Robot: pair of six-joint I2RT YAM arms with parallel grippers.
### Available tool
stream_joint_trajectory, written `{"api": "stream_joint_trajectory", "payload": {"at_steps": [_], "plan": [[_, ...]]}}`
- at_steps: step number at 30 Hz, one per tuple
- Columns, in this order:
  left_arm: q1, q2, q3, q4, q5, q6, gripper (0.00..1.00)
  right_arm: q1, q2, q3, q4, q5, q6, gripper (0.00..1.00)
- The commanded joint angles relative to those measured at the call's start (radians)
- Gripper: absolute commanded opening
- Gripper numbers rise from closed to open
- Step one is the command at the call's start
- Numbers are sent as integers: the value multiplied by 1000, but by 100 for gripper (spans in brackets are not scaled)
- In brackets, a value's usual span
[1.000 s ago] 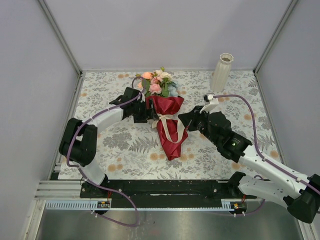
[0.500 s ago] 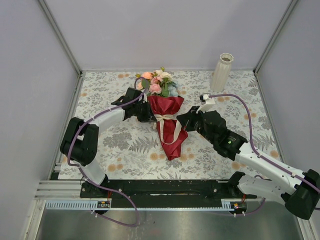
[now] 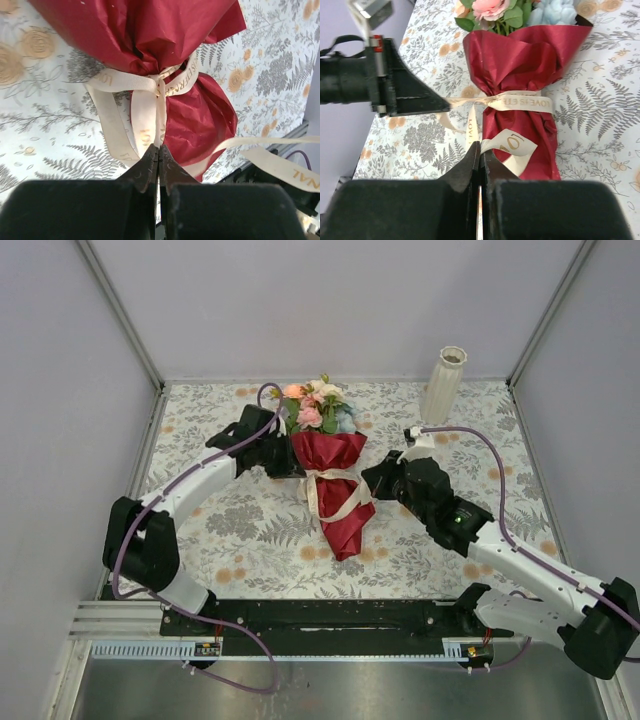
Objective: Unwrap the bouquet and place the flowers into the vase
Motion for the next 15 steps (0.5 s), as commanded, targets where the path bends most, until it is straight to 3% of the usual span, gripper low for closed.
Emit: {"api": "stream_joint_trajectory", "payload": {"at_steps": [1,11,15], "plan": [[2,-130,106,-121,-160,29,0,-33,-32,20,-15,28,18,0],[6,-115,256,-164,-102,43,0,-13,57,11,257,-554,109,0],[5,-106,210,-171,-100,48,0,-2,95,51,162,-587,94,19]]}}
